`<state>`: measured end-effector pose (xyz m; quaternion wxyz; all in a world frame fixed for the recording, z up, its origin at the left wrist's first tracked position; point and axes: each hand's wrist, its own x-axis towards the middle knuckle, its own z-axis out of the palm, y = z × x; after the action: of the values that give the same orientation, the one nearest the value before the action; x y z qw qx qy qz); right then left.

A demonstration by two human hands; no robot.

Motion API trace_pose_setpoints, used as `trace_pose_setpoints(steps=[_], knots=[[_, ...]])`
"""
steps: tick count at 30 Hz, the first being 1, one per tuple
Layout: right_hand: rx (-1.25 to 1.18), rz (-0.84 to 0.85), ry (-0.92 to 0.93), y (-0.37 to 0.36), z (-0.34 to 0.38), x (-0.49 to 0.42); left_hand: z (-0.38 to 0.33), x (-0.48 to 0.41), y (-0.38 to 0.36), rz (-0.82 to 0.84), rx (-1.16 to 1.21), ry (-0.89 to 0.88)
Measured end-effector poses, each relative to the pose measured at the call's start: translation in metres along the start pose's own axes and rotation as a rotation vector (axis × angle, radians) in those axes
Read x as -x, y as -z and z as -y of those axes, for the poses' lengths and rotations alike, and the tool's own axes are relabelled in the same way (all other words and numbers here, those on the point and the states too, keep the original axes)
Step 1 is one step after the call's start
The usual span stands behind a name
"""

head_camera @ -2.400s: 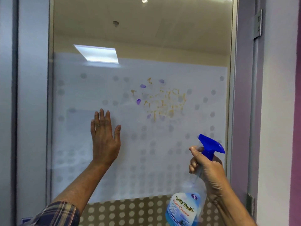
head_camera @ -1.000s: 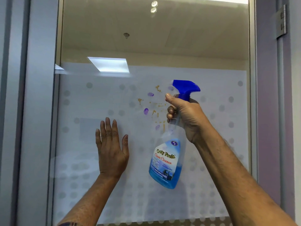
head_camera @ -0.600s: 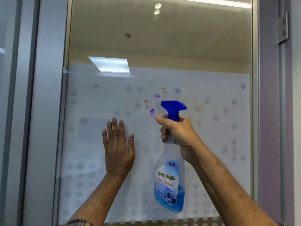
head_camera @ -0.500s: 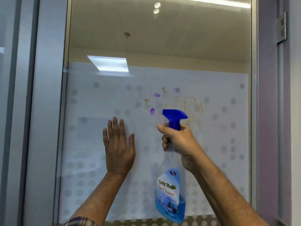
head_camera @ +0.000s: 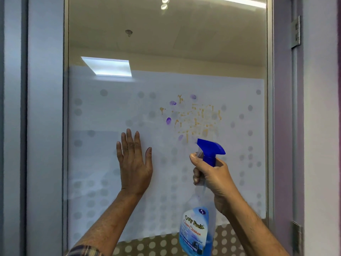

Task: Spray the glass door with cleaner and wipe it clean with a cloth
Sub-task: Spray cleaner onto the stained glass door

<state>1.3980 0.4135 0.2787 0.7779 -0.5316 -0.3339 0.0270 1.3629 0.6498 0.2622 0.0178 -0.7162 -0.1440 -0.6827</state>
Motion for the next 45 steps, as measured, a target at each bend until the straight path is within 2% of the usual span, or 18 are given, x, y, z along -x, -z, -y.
trace_pose_setpoints(steps=[5,7,10,12,14,17,22,31,38,43,45], knots=[[-0.087,0.085,0.009,0.009,-0.003,0.025,-0.025,0.04,0.041,0.083,0.329,-0.151],[-0.114,0.123,0.01,0.012,-0.003,0.037,-0.039,0.059,0.064,0.277,0.512,-0.029],[-0.123,0.185,0.01,0.015,-0.001,0.056,-0.059,0.077,0.097,0.757,0.784,0.24],[-0.143,0.236,0.004,0.017,0.003,0.07,-0.067,0.085,0.114,0.982,0.914,0.371],[-0.169,0.289,-0.004,0.019,0.01,0.082,-0.076,0.092,0.131,1.123,1.012,0.486],[-0.193,0.348,-0.014,0.025,0.021,0.102,-0.092,0.104,0.156,1.219,1.071,0.595],[-0.26,0.455,-0.048,0.042,0.037,0.14,-0.132,0.133,0.207,1.186,1.131,0.713],[-0.344,0.632,-0.15,0.037,0.052,0.214,-0.186,0.187,0.308,1.01,0.843,0.887],[-0.303,0.656,-0.144,-0.01,0.068,0.286,-0.175,0.205,0.407,0.842,0.676,0.957],[-0.251,0.867,-0.155,-0.043,0.064,0.37,-0.155,0.216,0.5,0.683,0.646,0.988],[-0.221,0.903,-0.192,-0.06,0.063,0.407,-0.149,0.218,0.545,0.62,0.622,0.99]])
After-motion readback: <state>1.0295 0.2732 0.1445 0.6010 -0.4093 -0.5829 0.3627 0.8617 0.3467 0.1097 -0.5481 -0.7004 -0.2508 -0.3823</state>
